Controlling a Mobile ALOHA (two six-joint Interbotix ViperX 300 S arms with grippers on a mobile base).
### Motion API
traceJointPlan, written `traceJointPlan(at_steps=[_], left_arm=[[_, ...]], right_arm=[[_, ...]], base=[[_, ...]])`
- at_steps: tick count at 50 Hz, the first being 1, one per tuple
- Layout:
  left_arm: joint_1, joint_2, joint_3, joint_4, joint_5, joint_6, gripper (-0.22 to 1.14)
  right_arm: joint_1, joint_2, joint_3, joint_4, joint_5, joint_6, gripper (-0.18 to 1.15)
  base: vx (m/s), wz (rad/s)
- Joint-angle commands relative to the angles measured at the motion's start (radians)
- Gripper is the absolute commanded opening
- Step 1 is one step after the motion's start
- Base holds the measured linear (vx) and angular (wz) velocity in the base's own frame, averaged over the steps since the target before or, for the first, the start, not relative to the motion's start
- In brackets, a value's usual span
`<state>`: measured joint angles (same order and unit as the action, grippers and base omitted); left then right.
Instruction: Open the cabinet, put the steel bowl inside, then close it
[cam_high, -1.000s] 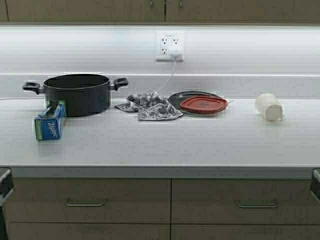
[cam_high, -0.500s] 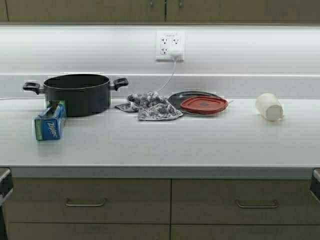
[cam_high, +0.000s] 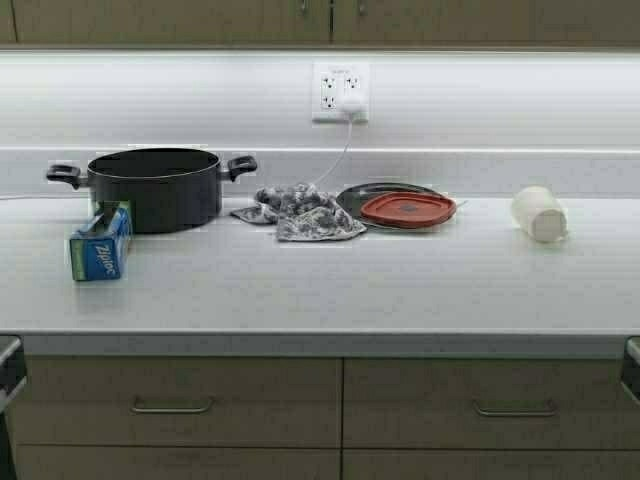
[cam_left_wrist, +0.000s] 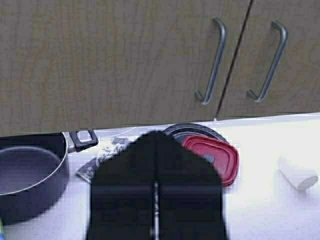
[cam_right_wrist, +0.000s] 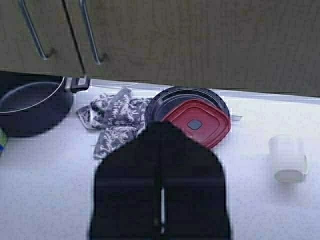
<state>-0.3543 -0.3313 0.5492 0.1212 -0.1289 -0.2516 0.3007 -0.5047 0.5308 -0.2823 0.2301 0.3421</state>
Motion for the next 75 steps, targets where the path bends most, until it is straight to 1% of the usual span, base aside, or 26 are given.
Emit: traceJointPlan(at_steps=[1, 75], left_arm=[[-0.003, -0.015, -0.008, -0.002, -0.006, 0.002, 0.04], [-0.003, -0.023, -0.009, -0.002, -0.006, 0.000, 0.04]], right_arm=[[0.002, -0.008, -0.012, 0.000, -0.005, -0.002, 0.07], [0.002, -0.011, -0.011, -0.002, -0.005, -0.003, 0.07]], base=[[0.00, 0.00], [0.00, 0.00]])
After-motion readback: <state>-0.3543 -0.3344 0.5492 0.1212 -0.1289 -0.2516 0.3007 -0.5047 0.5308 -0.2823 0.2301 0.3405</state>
